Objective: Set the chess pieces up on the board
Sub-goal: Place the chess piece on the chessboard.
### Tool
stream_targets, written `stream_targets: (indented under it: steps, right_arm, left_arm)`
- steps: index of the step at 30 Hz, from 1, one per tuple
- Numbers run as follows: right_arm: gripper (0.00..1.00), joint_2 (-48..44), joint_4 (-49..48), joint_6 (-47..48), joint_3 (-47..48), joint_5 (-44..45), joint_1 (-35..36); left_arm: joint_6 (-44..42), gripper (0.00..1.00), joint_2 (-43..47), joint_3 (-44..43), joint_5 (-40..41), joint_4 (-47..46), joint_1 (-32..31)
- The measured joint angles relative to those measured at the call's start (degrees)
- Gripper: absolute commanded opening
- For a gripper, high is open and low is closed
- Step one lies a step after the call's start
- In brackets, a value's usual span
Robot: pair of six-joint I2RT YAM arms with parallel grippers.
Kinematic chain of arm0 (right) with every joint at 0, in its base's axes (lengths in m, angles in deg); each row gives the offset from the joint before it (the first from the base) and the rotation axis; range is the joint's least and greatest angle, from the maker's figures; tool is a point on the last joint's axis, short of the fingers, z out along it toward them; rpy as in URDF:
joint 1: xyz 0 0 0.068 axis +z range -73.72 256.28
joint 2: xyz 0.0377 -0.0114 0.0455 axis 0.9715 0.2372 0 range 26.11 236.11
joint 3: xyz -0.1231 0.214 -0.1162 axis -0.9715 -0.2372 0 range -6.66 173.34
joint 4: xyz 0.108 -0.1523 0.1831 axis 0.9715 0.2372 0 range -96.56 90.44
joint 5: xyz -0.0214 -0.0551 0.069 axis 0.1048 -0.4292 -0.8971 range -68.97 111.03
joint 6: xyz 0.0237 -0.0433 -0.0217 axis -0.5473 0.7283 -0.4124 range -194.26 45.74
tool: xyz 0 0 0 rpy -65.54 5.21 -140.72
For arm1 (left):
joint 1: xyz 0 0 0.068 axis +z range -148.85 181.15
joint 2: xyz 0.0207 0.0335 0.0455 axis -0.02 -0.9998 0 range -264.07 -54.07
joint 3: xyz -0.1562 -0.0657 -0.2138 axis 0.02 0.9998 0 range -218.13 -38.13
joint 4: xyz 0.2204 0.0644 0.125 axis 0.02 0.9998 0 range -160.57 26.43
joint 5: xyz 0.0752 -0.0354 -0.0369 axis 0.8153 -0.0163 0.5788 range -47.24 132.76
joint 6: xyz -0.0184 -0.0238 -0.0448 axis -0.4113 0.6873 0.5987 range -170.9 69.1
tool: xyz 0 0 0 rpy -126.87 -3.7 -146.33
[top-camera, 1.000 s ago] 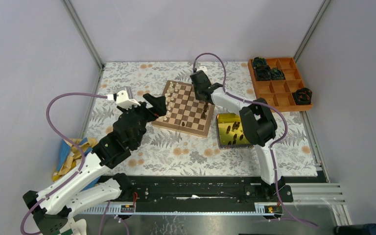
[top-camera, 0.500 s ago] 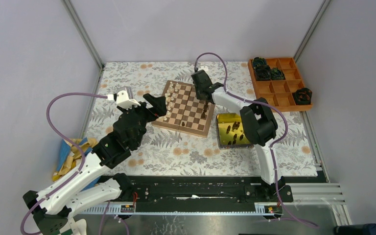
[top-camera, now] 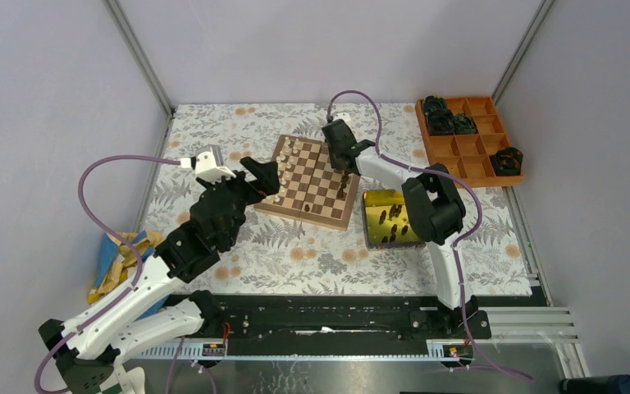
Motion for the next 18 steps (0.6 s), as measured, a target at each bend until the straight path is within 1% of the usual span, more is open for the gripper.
stream_targets:
  steps: [5,10,18]
  right_arm:
    - [0.18,0.00,0.00,0.00,-0.13,-0.02,0.00]
    - [0.27,0.00,0.00,0.00,-0.15,-0.11,0.00]
    - [0.31,0.00,0.00,0.00,-0.15,-0.17,0.00]
  left_arm:
    - [0.00,0.99,0.02,0.00,0.00,0.00,0.00]
    - [0.00,0.99,0.00,0.00,0.00,0.00,0.00]
    - [0.00,0.99,-0.07,0.00,0.00,0.00,0.00]
